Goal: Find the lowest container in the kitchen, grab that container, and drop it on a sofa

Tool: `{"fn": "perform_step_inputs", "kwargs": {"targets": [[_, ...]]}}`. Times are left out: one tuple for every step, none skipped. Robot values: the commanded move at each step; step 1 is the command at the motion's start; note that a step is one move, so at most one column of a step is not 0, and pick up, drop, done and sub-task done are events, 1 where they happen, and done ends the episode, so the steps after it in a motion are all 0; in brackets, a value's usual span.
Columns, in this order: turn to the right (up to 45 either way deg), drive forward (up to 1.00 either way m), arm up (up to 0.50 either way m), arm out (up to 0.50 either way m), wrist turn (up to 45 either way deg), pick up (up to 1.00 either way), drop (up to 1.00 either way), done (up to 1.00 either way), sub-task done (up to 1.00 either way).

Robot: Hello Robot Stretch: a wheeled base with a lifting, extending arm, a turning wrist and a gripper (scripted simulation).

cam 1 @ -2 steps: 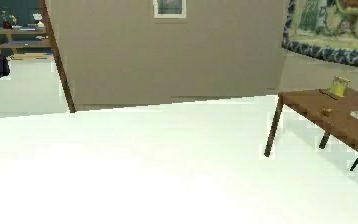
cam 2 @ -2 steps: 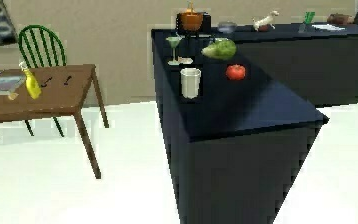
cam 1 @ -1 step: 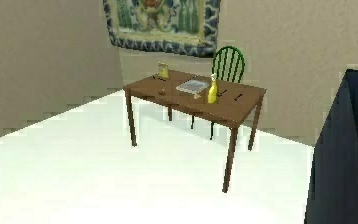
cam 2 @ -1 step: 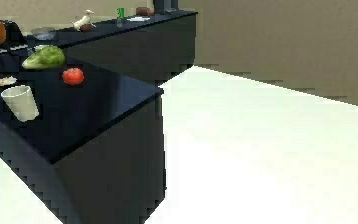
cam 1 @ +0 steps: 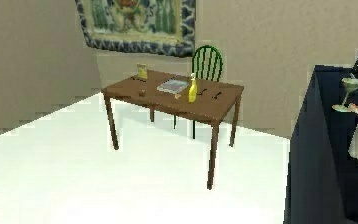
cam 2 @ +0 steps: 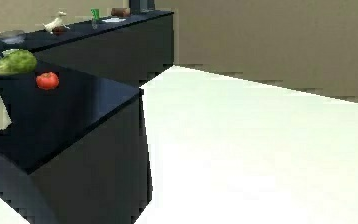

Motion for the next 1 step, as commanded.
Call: {"fn": "perform_step_inputs", "kwargs": {"targets": [[0.0,0.75,0.0,0.0,0.0,0.0,0.0,0.0,0.0]]}}
